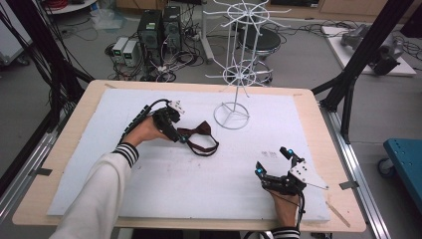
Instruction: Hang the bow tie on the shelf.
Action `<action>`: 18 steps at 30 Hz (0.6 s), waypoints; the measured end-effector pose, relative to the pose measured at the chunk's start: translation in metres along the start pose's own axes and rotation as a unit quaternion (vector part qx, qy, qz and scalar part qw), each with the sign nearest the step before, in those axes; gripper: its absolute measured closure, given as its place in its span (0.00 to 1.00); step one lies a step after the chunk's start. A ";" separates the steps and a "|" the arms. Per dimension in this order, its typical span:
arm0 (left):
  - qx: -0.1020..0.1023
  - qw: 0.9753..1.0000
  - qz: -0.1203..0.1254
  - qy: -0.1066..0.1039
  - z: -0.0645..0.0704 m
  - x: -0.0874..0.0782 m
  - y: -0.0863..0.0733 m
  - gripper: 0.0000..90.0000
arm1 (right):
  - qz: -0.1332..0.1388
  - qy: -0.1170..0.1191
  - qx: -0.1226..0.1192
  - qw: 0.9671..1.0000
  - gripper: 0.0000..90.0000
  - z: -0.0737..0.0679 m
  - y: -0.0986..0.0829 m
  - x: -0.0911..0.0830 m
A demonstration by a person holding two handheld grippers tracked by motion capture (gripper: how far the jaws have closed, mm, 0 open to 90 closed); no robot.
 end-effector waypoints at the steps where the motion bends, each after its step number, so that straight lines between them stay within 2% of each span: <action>1: 0.004 1.000 -0.006 0.001 0.000 0.001 -0.001 0.10 | 0.001 -0.001 -0.002 1.000 0.01 0.000 0.000 0.000; 4: 0.002 1.000 -0.009 -0.001 0.001 0.003 -0.001 0.10 | 0.000 -0.001 -0.001 1.000 0.01 0.000 0.000 0.000; 9: 0.004 1.000 -0.012 0.001 0.001 0.005 -0.002 0.18 | -0.001 0.000 -0.001 1.000 0.01 0.000 0.000 0.000; 12: 0.013 1.000 -0.025 0.011 0.000 0.007 -0.004 0.23 | 0.000 -0.001 0.000 1.000 0.01 0.000 0.000 0.000; 15: 0.012 0.999 -0.030 0.010 0.001 0.009 -0.004 0.27 | 0.002 0.000 -0.002 1.000 0.01 0.000 0.000 0.000; 18: 0.021 0.999 -0.041 0.014 0.001 0.011 -0.005 0.31 | 0.003 -0.001 -0.004 1.000 0.01 0.001 0.001 0.000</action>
Point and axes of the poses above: each handheld gripper's, and its own axes: x roughly forward along the jaws, y roughly out of its top, z roughly to its right, the point moved 9 cm from there along x, roughly forward along the jaws, and after that the axes turned 11 degrees about -z, right-handed, at the moved point
